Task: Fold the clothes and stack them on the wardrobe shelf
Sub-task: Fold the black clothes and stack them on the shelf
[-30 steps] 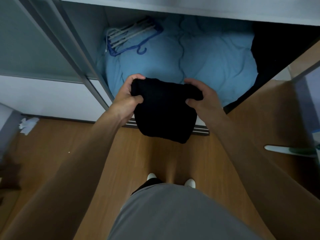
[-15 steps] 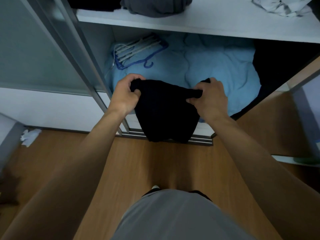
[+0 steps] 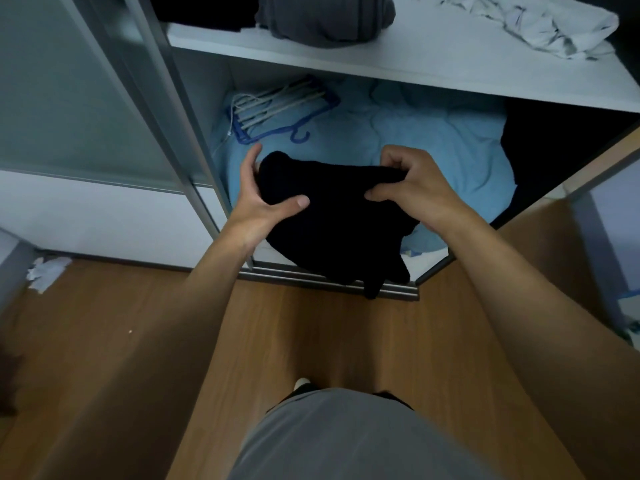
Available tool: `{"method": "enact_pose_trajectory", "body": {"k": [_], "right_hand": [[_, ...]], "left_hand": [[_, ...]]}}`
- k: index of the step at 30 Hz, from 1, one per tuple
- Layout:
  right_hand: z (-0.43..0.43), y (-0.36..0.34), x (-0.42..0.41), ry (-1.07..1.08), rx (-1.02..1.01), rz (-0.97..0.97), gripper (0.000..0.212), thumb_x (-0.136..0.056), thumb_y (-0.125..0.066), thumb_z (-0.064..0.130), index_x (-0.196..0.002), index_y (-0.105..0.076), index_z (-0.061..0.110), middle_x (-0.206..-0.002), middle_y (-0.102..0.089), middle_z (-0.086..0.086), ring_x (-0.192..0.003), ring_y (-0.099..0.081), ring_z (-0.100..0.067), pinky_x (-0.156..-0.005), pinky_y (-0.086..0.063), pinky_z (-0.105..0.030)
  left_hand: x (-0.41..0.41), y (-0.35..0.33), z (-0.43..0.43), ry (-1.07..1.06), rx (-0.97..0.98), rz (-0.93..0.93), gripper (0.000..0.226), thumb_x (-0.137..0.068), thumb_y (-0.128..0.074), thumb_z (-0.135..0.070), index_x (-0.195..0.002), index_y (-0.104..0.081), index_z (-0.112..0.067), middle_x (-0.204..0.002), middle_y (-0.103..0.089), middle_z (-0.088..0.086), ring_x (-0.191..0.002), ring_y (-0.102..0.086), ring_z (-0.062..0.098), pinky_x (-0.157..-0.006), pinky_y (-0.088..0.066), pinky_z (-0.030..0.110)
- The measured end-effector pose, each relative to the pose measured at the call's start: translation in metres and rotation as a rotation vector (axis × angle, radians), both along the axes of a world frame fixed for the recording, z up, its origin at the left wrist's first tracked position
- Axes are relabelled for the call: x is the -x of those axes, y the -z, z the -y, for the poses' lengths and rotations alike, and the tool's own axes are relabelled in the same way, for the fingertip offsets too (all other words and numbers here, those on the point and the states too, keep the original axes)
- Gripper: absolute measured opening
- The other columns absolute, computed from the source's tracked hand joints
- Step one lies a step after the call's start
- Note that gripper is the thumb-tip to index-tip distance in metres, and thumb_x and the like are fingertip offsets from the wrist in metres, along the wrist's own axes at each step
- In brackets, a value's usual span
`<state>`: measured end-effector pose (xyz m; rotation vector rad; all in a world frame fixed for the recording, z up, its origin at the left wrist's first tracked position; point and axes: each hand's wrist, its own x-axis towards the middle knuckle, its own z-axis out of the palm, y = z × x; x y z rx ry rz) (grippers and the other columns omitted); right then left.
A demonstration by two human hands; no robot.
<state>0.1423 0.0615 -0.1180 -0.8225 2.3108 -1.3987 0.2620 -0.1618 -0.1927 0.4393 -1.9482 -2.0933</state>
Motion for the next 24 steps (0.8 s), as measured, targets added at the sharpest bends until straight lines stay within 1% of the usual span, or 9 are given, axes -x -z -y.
{"method": "enact_pose_trajectory", "body": {"k": [3,5,7,9,11,15,19,21,24], "right_hand": [[-0.005,0.002,-0.003,-0.031,0.119,0.231,0.041,-0.067,-0.074,0.001,-0.060,-0.042,0.026,-0.056,-0.046,0.013,-0.052,-0.046,-0.004,-0.046,-0.036,-0.018],[-0.010,0.004,-0.004,-0.043,0.214,0.399,0.036,-0.068,-0.071,-0.001,-0.063,-0.047,0.025,-0.059,-0.051,0.009,-0.053,-0.053,-0.008,-0.047,-0.042,-0.018],[-0.014,0.006,-0.006,-0.027,0.350,0.581,0.027,-0.070,-0.068,-0.003,-0.072,-0.058,0.022,-0.065,-0.061,0.005,-0.058,-0.062,-0.011,-0.052,-0.050,-0.020],[-0.018,0.007,-0.011,-0.008,0.482,0.706,0.025,-0.075,-0.063,-0.003,-0.080,-0.070,0.021,-0.073,-0.070,0.000,-0.067,-0.068,-0.014,-0.061,-0.056,-0.023],[-0.022,0.008,-0.018,0.003,0.568,0.767,0.025,-0.081,-0.057,-0.002,-0.086,-0.074,0.016,-0.077,-0.072,-0.004,-0.070,-0.070,-0.017,-0.066,-0.057,-0.025],[-0.031,0.009,-0.025,0.122,0.599,0.928,0.015,-0.090,-0.060,0.011,-0.100,-0.069,0.005,-0.082,-0.072,-0.007,-0.072,-0.071,-0.020,-0.067,-0.058,-0.028],[-0.049,0.032,-0.027,0.256,0.745,1.052,0.049,-0.086,-0.068,0.049,-0.116,-0.073,0.011,-0.111,-0.073,-0.006,-0.100,-0.071,-0.022,-0.090,-0.055,-0.033],[-0.057,0.046,-0.031,0.213,0.769,1.124,0.071,-0.081,-0.062,0.066,-0.133,-0.064,0.016,-0.136,-0.062,-0.006,-0.124,-0.060,-0.024,-0.109,-0.043,-0.038],[-0.060,0.070,-0.044,0.024,0.548,1.027,0.071,-0.089,-0.054,0.060,-0.147,-0.046,0.019,-0.149,-0.050,-0.008,-0.137,-0.047,-0.028,-0.113,-0.036,-0.046]], "left_hand": [[-0.004,0.012,-0.013,0.030,-0.049,0.097,0.115,-0.064,-0.089,-0.024,-0.153,-0.018,-0.038,-0.153,-0.036,-0.001,-0.134,-0.045,0.012,-0.104,-0.046,0.027],[-0.013,0.022,-0.016,0.088,-0.142,0.176,0.092,-0.072,-0.083,-0.027,-0.149,-0.032,-0.027,-0.139,-0.056,-0.004,-0.132,-0.051,0.018,-0.096,-0.051,0.025],[-0.028,0.028,-0.019,0.175,-0.290,0.302,0.060,-0.076,-0.077,-0.045,-0.128,-0.053,-0.028,-0.114,-0.072,-0.012,-0.126,-0.057,0.020,-0.079,-0.056,0.020],[-0.041,0.032,-0.023,0.259,-0.429,0.399,0.049,-0.072,-0.070,-0.055,-0.110,-0.061,-0.026,-0.109,-0.073,-0.007,-0.103,-0.071,0.011,-0.068,-0.057,0.019],[-0.046,0.033,-0.032,0.291,-0.491,0.435,0.040,-0.075,-0.061,-0.047,-0.105,-0.062,-0.021,-0.111,-0.070,-0.004,-0.080,-0.074,0.006,-0.064,-0.056,0.016],[-0.038,0.017,-0.047,0.253,-0.455,0.368,0.046,-0.082,-0.069,-0.031,-0.124,-0.060,-0.016,-0.109,-0.073,0.000,-0.100,-0.070,0.014,-0.081,-0.055,0.022],[-0.029,-0.001,-0.057,0.134,-0.437,0.302,0.048,-0.089,-0.066,-0.029,-0.133,-0.056,-0.015,-0.122,-0.070,0.008,-0.109,-0.068,0.021,-0.095,-0.052,0.031],[-0.026,-0.008,-0.060,0.047,-0.473,0.297,0.051,-0.090,-0.068,-0.033,-0.135,-0.055,-0.014,-0.118,-0.071,0.007,-0.109,-0.068,0.020,-0.101,-0.049,0.032],[-0.017,-0.019,-0.058,-0.017,-0.499,0.295,0.040,-0.098,-0.058,-0.030,-0.131,-0.057,-0.008,-0.111,-0.071,0.003,-0.107,-0.066,0.015,-0.110,-0.042,0.031]]}}
